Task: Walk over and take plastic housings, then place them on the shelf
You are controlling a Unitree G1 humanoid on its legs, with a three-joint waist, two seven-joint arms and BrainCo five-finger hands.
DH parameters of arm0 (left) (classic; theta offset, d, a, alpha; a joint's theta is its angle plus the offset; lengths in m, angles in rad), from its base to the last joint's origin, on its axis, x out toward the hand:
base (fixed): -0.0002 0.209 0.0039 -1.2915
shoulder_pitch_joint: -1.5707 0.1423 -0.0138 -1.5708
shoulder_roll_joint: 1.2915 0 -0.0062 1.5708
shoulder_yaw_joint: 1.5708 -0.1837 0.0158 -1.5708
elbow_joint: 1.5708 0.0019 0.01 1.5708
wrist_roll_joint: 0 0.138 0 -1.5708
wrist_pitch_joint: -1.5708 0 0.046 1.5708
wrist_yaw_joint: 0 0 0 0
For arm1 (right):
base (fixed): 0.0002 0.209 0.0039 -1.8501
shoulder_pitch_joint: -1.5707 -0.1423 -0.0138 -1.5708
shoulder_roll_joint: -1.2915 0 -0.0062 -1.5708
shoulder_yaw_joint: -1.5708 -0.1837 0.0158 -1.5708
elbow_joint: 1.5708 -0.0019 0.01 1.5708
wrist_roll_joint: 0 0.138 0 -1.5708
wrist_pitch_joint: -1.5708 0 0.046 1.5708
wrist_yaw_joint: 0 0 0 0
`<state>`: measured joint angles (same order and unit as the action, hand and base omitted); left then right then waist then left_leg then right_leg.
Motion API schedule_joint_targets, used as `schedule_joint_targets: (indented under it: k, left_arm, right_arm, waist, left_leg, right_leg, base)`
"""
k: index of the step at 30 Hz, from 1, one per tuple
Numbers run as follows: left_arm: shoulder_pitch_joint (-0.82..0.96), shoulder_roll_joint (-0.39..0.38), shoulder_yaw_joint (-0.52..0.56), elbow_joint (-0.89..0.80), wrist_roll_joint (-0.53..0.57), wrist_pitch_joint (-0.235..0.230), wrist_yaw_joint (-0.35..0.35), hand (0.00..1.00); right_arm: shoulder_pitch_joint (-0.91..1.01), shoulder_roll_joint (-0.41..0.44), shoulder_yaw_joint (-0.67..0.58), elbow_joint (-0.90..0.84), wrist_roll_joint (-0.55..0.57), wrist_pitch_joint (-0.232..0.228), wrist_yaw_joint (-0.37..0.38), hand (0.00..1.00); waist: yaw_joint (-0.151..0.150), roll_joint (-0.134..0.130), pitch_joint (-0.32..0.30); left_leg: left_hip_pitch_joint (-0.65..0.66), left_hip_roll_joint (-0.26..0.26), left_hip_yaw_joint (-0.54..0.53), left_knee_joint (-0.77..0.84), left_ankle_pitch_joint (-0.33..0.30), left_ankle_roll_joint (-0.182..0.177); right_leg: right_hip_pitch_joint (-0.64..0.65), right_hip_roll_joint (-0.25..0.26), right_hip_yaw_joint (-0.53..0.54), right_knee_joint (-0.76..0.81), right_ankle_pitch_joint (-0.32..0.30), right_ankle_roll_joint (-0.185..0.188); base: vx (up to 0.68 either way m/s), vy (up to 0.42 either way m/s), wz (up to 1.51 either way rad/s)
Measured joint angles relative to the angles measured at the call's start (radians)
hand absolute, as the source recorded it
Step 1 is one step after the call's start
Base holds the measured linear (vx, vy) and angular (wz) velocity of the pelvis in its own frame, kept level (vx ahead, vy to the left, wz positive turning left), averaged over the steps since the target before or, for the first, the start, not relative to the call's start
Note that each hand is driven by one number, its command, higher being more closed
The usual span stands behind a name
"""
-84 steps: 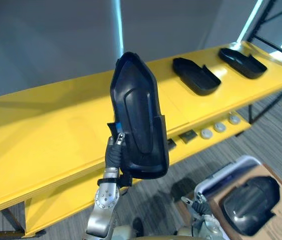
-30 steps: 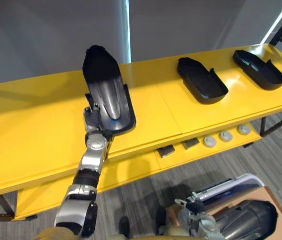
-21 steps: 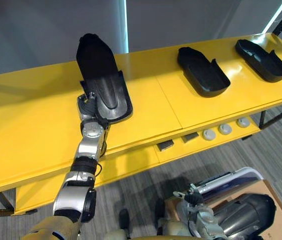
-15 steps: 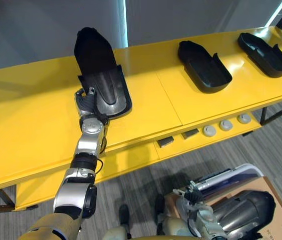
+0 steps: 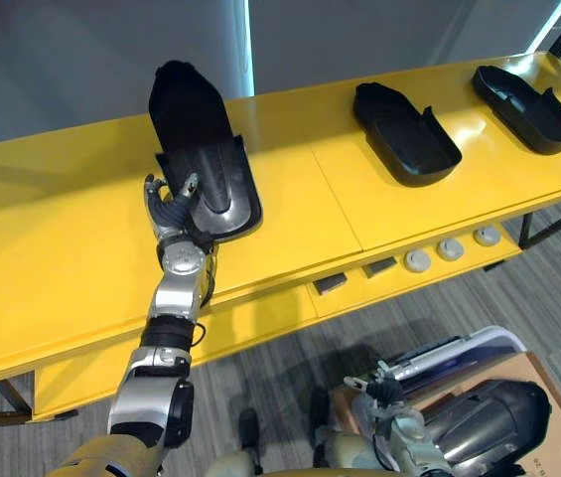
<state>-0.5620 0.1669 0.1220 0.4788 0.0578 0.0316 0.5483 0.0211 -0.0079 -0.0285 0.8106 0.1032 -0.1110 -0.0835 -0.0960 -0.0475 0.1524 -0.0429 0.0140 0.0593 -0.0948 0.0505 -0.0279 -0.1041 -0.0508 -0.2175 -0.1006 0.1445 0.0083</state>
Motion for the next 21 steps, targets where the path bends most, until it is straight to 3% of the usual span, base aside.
schedule_joint_targets:
  k: [21]
  left_arm:
    - [0.073, -0.029, -0.015, -0.085, -0.004, -0.018, -0.002, 0.0]
  right_arm:
    - [0.014, 0.0, 0.0, 0.0, 0.006, 0.002, 0.003, 0.0]
  waist:
    - [0.0, 0.0, 0.0]
  left_leg:
    - [0.008, 0.001, -0.002, 0.0, 0.0, 0.0]
  right_leg:
    - [0.008, 0.0, -0.002, 0.0, -0.002, 0.002]
  base:
    - [0.0, 0.008, 0.0]
